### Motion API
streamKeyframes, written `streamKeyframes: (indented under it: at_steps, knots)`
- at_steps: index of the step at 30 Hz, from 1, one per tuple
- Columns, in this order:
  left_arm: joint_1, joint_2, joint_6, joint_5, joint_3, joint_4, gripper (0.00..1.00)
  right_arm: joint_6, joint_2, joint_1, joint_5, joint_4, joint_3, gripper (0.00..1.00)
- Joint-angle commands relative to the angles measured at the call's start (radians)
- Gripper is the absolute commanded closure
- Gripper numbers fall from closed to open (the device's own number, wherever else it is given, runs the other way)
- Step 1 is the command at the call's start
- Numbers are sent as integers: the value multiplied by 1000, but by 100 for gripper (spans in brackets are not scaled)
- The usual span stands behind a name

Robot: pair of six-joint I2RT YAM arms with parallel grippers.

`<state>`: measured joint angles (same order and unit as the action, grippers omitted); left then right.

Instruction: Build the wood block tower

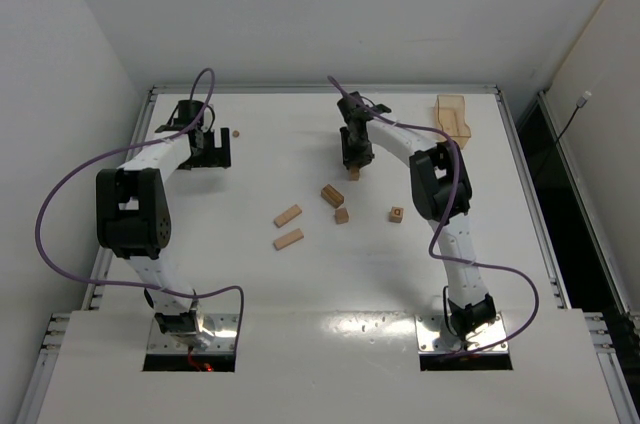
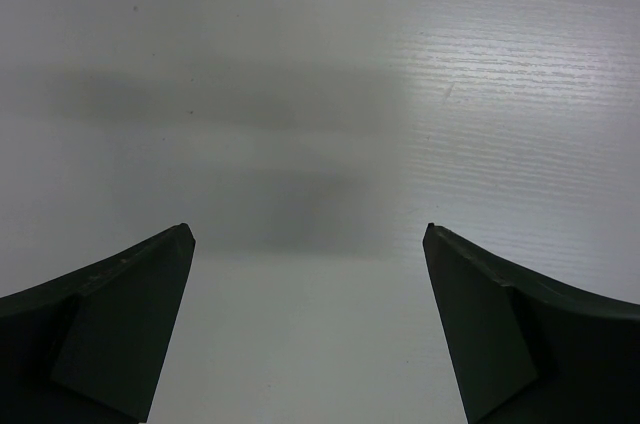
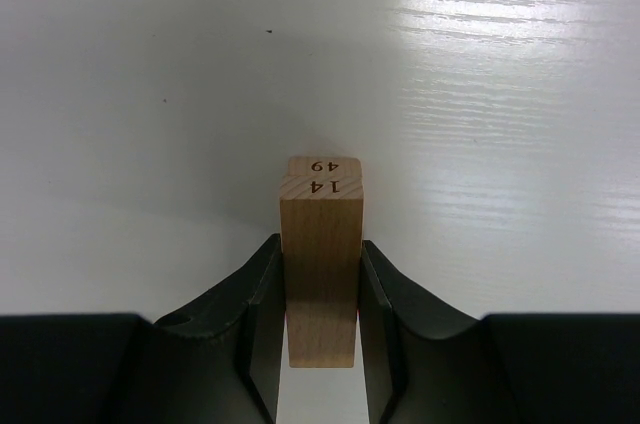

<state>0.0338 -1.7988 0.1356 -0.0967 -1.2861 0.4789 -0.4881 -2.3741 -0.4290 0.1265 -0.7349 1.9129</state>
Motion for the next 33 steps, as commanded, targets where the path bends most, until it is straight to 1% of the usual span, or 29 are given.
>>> streamKeyframes:
  at_steps: [1,2,4,5,7,8,9,11,14,17,19,20,22,23,24,25,26,27,28,29,30,31,32,33]
  knots:
    - [11,12,-7,9,-24,-11,1,16,-30,9,-2,28,5,97]
    - [11,12,-7,9,-24,-11,1,16,-30,9,-2,28,5,76]
    - [11,12,-7,9,-24,-11,1,16,-21,9,7,28,5,50]
    - [11,12,-7,9,-24,-11,1,16,-20,9,16,28,5,32]
    - [11,12,-7,9,-24,-11,1,7,-20,0,27,19,5,20]
    - [11,12,-7,9,-24,-11,1,6,-10,-1,27,19,5,17]
    - [11,12,-7,9,-24,-11,1,6,-10,-1,18,19,5,11]
    - [11,12,-7,9,-24,-11,1,6,1,-1,18,19,-5,7]
    - [11,21,-7,9,-15,-11,1,16,22,-10,-10,19,-5,6]
    - [11,41,-7,18,-15,-11,1,35,79,-22,-19,19,-14,6]
    - [11,56,-16,29,-6,-11,1,69,133,-33,-19,29,-46,6]
    - [11,85,-27,67,8,-11,1,83,207,-33,-19,44,-58,6]
    - [0,130,-40,107,34,-11,1,138,303,-33,-39,89,-115,6]
    - [-24,156,-57,141,74,-11,1,164,413,-33,-50,109,-162,6]
    - [-46,212,-68,141,97,-11,1,193,471,-33,-59,156,-188,6]
    - [-72,239,-98,141,119,-11,1,254,528,-22,-71,179,-213,6]
    - [-98,265,-111,141,161,-2,1,278,583,-22,-82,204,-239,6]
    - [-148,289,-122,141,180,15,1,301,639,-10,-93,224,-280,6]
    - [-173,314,-132,153,197,24,1,327,730,-1,-93,250,-296,6]
    - [-228,356,-158,167,230,33,1,382,769,15,-112,261,-320,6]
    - [-229,375,-169,176,246,33,1,411,804,15,-113,261,-330,6]
    - [-288,390,-178,176,258,58,1,433,860,28,-91,261,-339,6]
    - [-322,403,-179,176,271,58,1,478,884,29,-91,261,-353,6]
    - [-353,415,-179,186,290,67,1,503,906,56,-91,261,-386,6]
